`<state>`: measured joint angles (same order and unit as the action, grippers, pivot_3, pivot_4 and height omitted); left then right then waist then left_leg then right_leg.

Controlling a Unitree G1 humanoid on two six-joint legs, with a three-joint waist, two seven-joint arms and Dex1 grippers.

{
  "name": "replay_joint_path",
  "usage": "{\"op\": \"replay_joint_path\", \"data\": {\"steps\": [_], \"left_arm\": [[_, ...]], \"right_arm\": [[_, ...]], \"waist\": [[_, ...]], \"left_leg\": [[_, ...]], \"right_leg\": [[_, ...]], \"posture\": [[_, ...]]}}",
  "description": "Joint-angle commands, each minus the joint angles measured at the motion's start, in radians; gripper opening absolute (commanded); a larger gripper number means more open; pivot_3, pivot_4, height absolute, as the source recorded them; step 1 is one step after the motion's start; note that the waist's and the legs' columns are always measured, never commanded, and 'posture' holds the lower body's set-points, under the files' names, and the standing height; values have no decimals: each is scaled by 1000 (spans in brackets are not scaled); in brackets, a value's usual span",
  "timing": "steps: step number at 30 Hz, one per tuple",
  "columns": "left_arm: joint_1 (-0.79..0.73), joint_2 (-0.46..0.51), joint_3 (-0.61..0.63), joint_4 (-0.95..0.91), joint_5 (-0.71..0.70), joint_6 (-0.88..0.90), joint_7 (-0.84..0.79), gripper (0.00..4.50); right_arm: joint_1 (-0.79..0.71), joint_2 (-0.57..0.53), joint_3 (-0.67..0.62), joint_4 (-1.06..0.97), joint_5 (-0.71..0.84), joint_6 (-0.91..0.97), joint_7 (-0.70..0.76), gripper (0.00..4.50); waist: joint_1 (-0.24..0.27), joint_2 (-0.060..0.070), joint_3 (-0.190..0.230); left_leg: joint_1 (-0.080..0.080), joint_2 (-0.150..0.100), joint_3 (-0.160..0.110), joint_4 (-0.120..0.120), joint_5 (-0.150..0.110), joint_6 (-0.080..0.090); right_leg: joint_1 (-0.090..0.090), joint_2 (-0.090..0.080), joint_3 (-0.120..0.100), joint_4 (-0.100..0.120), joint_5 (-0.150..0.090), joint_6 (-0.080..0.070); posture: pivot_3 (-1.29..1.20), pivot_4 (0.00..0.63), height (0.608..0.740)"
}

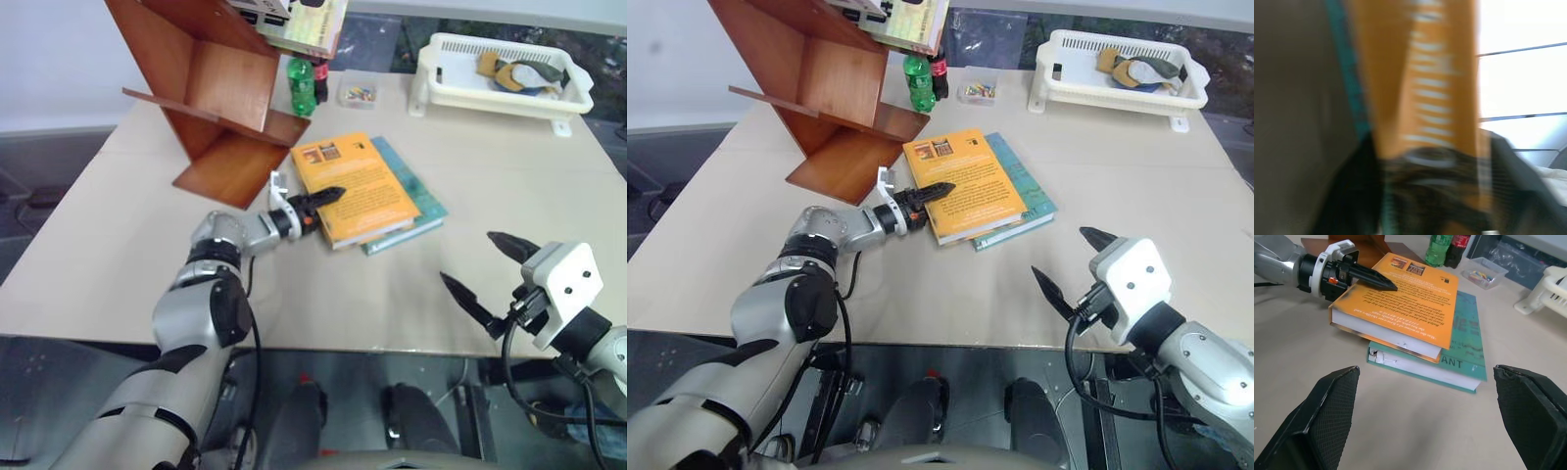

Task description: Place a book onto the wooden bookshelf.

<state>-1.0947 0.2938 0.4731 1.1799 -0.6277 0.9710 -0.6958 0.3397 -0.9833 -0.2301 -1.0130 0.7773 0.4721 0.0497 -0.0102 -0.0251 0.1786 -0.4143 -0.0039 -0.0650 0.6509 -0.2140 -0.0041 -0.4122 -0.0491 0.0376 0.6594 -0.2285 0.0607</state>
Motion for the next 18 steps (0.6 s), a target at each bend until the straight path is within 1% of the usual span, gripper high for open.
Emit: {"op": "replay_joint_path", "data": {"steps": [1,7,10,13,15,16,18], "left_arm": [[-18,6,7,23,11,-5,-7,1097],[-10,34,32,-4,-11,54,1,1095],[-6,67,61,-63,-45,142,15,1095],[11,89,66,-184,-74,216,19,1095],[36,98,45,-317,-94,274,24,1095],[61,95,26,-425,-110,298,23,1095],[134,104,-46,-714,-138,304,-1,1095]], "right_arm": [[21,-31,-16,-34,20,-57,-34,4500],[35,-65,-10,-34,37,-82,-65,4500],[12,-65,3,-34,46,-73,-69,4500],[-36,-53,33,-34,50,-45,-69,4500],[-76,-40,58,-34,50,-21,-65,4500],[-89,-30,62,-34,47,-8,-56,4500],[-131,-8,75,-15,37,10,-23,4500]], "waist": [[-1,0,0],[-3,0,0],[-7,0,0],[-10,-1,0],[-8,-1,0],[-7,-1,0],[-6,-1,0]], "left_leg": [[0,0,0,0,0,0],[0,0,0,0,0,0],[0,0,0,0,0,0],[0,1,0,0,0,0],[0,1,0,0,0,0],[0,1,0,0,0,0],[0,1,0,0,0,0]], "right_leg": [[0,0,0,0,0,0],[0,0,0,0,0,0],[0,0,0,0,0,0],[-1,1,0,1,0,0],[-1,1,0,1,0,0],[-1,1,0,1,0,0],[-1,0,0,1,0,0]], "posture": [[0,150,740],[0,150,740],[0,150,740],[0,150,740],[0,150,740],[0,150,740],[0,150,740]]}}
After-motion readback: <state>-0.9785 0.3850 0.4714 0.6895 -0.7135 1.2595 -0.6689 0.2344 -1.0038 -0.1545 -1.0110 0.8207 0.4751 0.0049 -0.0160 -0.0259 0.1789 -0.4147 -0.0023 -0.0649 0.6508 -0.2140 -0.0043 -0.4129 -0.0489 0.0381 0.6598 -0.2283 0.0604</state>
